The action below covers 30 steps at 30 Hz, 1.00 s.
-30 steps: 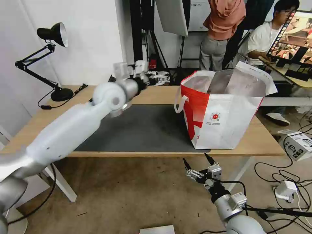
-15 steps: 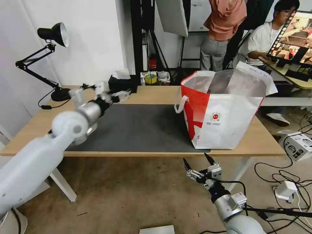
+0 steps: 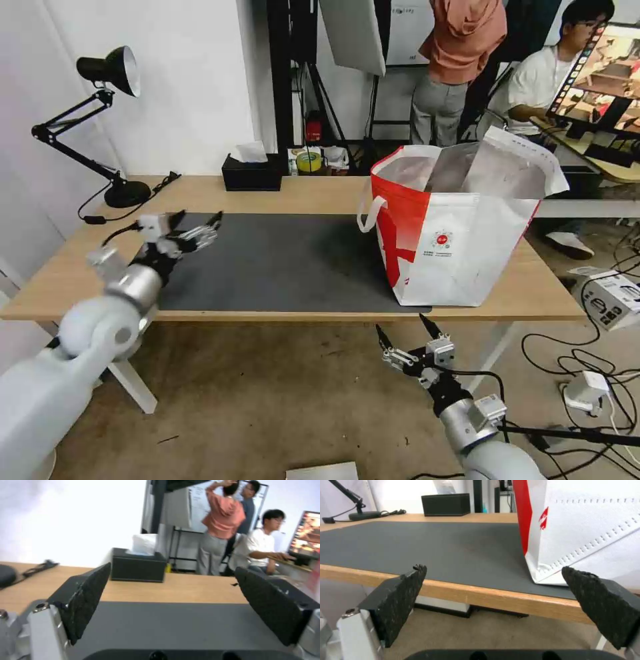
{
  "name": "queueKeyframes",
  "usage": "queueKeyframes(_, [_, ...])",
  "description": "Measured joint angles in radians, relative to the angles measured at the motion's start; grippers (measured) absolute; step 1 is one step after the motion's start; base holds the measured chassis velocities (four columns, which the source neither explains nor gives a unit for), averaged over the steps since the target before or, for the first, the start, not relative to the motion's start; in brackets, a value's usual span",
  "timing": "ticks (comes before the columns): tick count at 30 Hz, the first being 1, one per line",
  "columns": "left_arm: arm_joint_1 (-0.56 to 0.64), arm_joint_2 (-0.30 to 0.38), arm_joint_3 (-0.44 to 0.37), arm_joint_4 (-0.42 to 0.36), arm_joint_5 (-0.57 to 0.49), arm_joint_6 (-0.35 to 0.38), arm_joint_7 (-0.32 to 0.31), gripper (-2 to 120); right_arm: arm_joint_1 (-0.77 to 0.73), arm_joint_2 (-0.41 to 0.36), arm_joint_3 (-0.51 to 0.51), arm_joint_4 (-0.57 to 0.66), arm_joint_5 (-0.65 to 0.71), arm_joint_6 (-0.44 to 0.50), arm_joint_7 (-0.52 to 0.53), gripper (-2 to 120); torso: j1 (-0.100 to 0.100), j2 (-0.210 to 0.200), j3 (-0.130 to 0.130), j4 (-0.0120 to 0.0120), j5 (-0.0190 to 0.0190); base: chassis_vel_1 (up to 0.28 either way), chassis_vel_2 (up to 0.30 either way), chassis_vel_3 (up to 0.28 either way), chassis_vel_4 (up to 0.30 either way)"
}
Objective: Pick up the trash from the table and place it into the takeout bag.
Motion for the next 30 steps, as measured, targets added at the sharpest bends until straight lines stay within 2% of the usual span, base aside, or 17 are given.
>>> queueKeyframes(2, [0.073, -0.031, -0.062, -0.014, 0.026, -0.013, 0.002, 100, 0.000, 0.000, 0.000, 0.000, 0.000, 0.000, 0.000, 100, 0.000, 0.000, 0.000, -0.0001, 0.0003, 0.000, 0.000, 0.000, 0.000])
queueKeyframes(4, [0.118, -0.056, -0.090, -0.020, 0.062, -0.016, 0.000, 100, 0.000, 0.000, 0.000, 0.000, 0.000, 0.000, 0.000, 100, 0.000, 0.000, 0.000, -0.0001, 0.0002, 0.000, 0.000, 0.000, 0.000])
queueKeyframes(15, [0.327, -0.203, -0.196, -0.039, 0.216, -0.052, -0.001, 100, 0.000, 0.000, 0.000, 0.000, 0.000, 0.000, 0.000, 100, 0.000, 0.000, 0.000, -0.0001, 0.0002, 0.000, 0.000, 0.000, 0.000])
queueKeyframes(19, [0.362, -0.230, -0.212, -0.041, 0.237, -0.062, 0.013, 100, 0.000, 0.000, 0.000, 0.000, 0.000, 0.000, 0.000, 100, 0.000, 0.000, 0.000, -0.0001, 0.0003, 0.000, 0.000, 0.000, 0.000])
queueKeyframes(22, [0.415, -0.275, -0.219, -0.041, 0.277, -0.091, 0.035, 100, 0.000, 0.000, 0.000, 0.000, 0.000, 0.000, 0.000, 100, 0.000, 0.000, 0.000, 0.0000, 0.0002, 0.000, 0.000, 0.000, 0.000])
queueKeyframes(30, [0.458, -0.315, -0.221, -0.045, 0.316, -0.103, 0.042, 100, 0.000, 0.000, 0.000, 0.000, 0.000, 0.000, 0.000, 100, 0.000, 0.000, 0.000, -0.0001, 0.0002, 0.000, 0.000, 0.000, 0.000])
